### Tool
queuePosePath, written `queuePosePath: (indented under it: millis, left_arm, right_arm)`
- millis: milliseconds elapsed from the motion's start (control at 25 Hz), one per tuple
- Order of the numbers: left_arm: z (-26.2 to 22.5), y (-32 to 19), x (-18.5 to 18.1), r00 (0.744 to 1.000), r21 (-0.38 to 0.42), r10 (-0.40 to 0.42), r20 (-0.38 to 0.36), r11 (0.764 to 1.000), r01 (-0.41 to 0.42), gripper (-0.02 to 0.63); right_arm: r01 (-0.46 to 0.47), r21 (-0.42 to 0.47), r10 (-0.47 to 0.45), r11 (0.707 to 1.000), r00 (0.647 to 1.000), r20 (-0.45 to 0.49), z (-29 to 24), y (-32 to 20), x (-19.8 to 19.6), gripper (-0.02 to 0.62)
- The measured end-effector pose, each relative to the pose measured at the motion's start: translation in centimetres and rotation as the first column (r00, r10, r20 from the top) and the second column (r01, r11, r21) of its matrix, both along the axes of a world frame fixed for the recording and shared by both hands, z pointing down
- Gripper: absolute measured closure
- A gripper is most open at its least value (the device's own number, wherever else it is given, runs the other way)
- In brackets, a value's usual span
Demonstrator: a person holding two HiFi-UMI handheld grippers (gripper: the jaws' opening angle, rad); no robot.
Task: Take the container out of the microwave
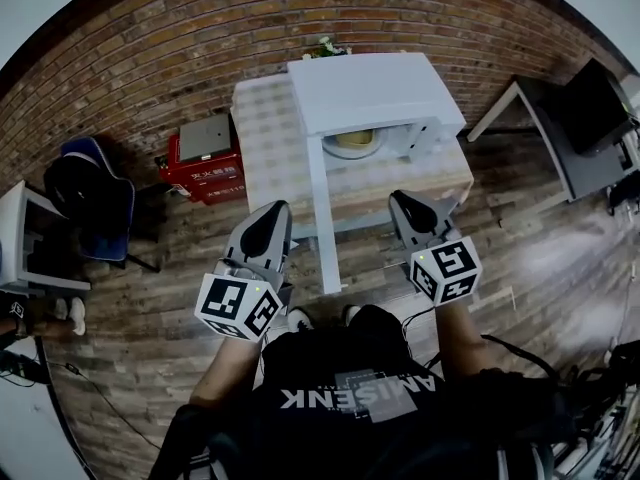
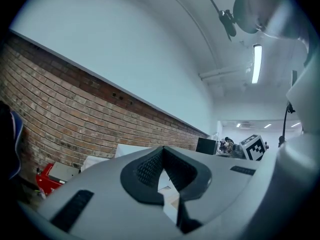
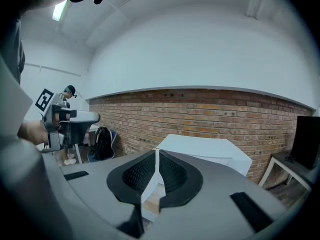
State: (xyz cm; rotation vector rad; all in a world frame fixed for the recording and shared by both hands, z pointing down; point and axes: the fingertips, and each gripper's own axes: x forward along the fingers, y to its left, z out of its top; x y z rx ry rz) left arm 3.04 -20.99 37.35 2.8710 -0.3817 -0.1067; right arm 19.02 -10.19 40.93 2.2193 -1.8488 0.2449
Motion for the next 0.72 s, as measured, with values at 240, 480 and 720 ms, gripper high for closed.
queuePosePath:
  millis: [240,480,720]
  left_arm:
    - [0.3,-0.4,1.0,0.998,0.035,-0.047,0.035,0.998,0.046,0.595]
    - [0.6,-0.5,2.2,0.991,0.014,-0.127,0.050,0.992,0.127,0.595]
    - [-0.2,-0.3,3.0,0.980,0.007,-0.189,0.057,0.982,0.189,0.595]
  right_arm:
    - [0.051,-0.046,-0.050,0.998,0.999,0.020,2.6,-1.8,2.4,0.446]
    - [0.118,-0.127,-0.124,0.985,0.991,-0.043,5.7,-4.5,6.1,0.417]
    - [0.183,-0.182,-0.197,0.966,0.978,-0.063,8.4,-7.3,8.9,0.391]
